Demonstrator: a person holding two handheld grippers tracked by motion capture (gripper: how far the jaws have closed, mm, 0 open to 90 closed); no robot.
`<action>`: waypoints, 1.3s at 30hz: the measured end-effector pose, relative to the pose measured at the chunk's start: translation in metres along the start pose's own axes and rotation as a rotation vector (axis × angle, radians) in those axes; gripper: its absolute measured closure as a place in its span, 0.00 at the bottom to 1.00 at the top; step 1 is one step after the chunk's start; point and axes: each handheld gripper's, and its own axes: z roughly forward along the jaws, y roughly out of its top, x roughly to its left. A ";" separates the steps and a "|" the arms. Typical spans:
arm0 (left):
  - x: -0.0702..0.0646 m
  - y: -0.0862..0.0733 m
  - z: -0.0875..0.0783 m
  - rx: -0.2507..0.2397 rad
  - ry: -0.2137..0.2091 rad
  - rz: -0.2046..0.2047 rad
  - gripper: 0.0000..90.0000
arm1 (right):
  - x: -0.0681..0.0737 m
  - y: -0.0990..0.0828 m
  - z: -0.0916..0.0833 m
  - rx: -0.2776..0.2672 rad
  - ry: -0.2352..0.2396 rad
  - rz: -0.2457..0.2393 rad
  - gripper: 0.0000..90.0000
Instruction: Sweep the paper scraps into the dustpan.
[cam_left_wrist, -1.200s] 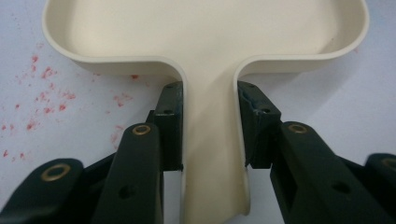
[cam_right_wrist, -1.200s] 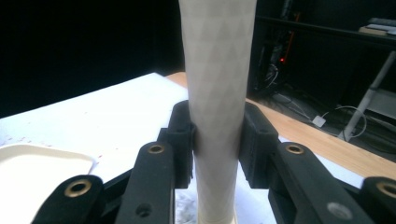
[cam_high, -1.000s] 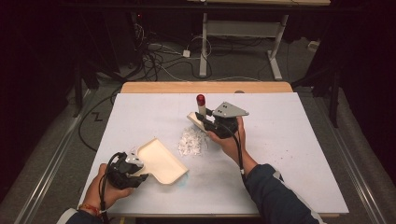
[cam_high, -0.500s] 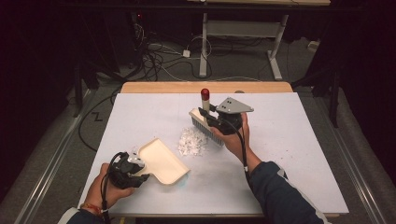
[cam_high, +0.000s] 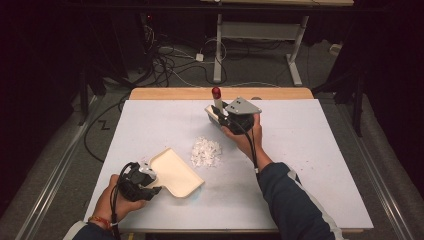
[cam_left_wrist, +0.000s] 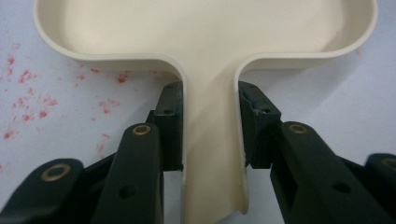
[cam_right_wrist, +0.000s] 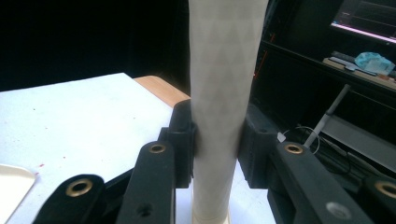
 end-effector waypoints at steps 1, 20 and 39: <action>0.000 0.000 0.000 -0.001 0.001 0.001 0.70 | 0.003 -0.003 0.005 0.008 0.024 0.007 0.79; -0.003 0.017 0.010 -0.009 0.001 0.006 0.70 | 0.063 -0.005 -0.011 -0.052 0.319 0.022 0.77; -0.008 0.025 0.015 -0.017 0.009 0.006 0.70 | 0.103 0.019 -0.028 -0.077 0.336 0.006 0.79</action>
